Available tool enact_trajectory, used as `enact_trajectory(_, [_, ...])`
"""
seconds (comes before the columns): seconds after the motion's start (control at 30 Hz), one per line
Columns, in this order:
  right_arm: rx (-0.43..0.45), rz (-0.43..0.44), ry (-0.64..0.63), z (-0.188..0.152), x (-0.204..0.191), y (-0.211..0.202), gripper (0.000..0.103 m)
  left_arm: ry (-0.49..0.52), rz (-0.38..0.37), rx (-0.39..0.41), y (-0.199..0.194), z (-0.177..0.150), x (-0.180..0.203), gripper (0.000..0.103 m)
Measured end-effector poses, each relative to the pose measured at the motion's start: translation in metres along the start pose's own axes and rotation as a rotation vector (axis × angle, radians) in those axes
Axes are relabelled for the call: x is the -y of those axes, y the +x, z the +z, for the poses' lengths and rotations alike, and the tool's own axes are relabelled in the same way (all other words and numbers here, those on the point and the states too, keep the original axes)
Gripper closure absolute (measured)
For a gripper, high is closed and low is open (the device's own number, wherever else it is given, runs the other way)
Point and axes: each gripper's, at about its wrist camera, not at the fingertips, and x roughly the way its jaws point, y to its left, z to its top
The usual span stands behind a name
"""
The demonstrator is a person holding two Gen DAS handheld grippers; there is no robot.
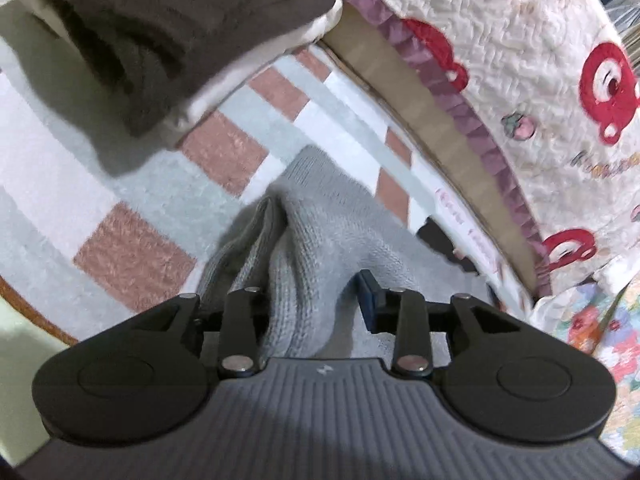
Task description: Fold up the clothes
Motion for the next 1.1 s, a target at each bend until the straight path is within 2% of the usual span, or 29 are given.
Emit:
enact_trajectory(0.03, [0.004, 0.007, -0.003, 0.003, -0.005, -0.002, 0.089, 0.055, 0.034, -0.015, 0.003, 0.000, 0.006, 0.099])
enact_trajectory(0.1, [0.034, 0.058, 0.041, 0.014, -0.012, -0.016, 0.089, 0.136, 0.071, -0.035, 0.002, 0.002, 0.017, 0.099])
enact_trajectory(0.2, [0.029, 0.171, 0.100, 0.025, -0.028, -0.046, 0.090, 0.095, -0.041, 0.017, -0.039, 0.015, 0.021, 0.099])
enact_trajectory(0.27, [-0.062, 0.199, 0.168, 0.024, -0.032, -0.060, 0.090, 0.071, -0.108, 0.021, -0.066, 0.021, 0.021, 0.099])
enact_trajectory(0.33, [-0.122, 0.173, 0.162, 0.017, -0.029, -0.069, 0.090, 0.081, -0.094, -0.026, -0.078, 0.020, 0.016, 0.099])
enact_trajectory(0.43, [-0.188, 0.026, 0.145, 0.000, -0.012, -0.064, 0.089, 0.093, -0.017, -0.183, -0.056, 0.006, 0.001, 0.099])
enact_trajectory(0.5, [-0.211, -0.022, 0.204, -0.012, 0.006, -0.054, 0.089, 0.094, 0.024, -0.214, -0.049, -0.001, -0.004, 0.099])
enact_trajectory(0.53, [-0.205, -0.003, 0.235, -0.015, 0.011, -0.054, 0.089, 0.095, 0.044, -0.225, -0.046, -0.005, -0.006, 0.099])
enact_trajectory(0.57, [-0.180, 0.061, 0.266, -0.015, 0.011, -0.061, 0.089, 0.096, 0.064, -0.237, -0.043, -0.008, -0.007, 0.099])
enact_trajectory(0.67, [-0.109, 0.231, 0.339, -0.015, 0.008, -0.081, 0.089, 0.136, 0.007, -0.180, -0.071, -0.002, 0.000, 0.099])
enact_trajectory(0.73, [-0.087, 0.267, 0.313, -0.016, -0.005, -0.098, 0.089, 0.180, -0.015, -0.180, -0.083, 0.001, 0.007, 0.099])
enact_trajectory(0.77, [-0.099, 0.235, 0.267, -0.018, -0.011, -0.104, 0.089, 0.207, -0.004, -0.212, -0.081, -0.003, 0.008, 0.099])
enact_trajectory(0.83, [-0.182, 0.100, 0.202, -0.030, -0.007, -0.099, 0.089, 0.264, 0.027, -0.290, -0.074, -0.012, 0.009, 0.097])
enact_trajectory(0.93, [-0.296, -0.067, 0.161, -0.050, 0.008, -0.085, 0.089, 0.250, 0.073, -0.381, -0.059, -0.029, 0.000, 0.093])
enact_trajectory(1.03, [-0.312, -0.113, 0.090, -0.061, 0.003, -0.076, 0.089, 0.191, 0.063, -0.354, -0.066, -0.025, -0.003, 0.091])
enact_trajectory(1.1, [-0.306, -0.106, 0.072, -0.062, -0.002, -0.078, 0.085, 0.170, 0.061, -0.349, -0.071, -0.024, -0.002, 0.089])
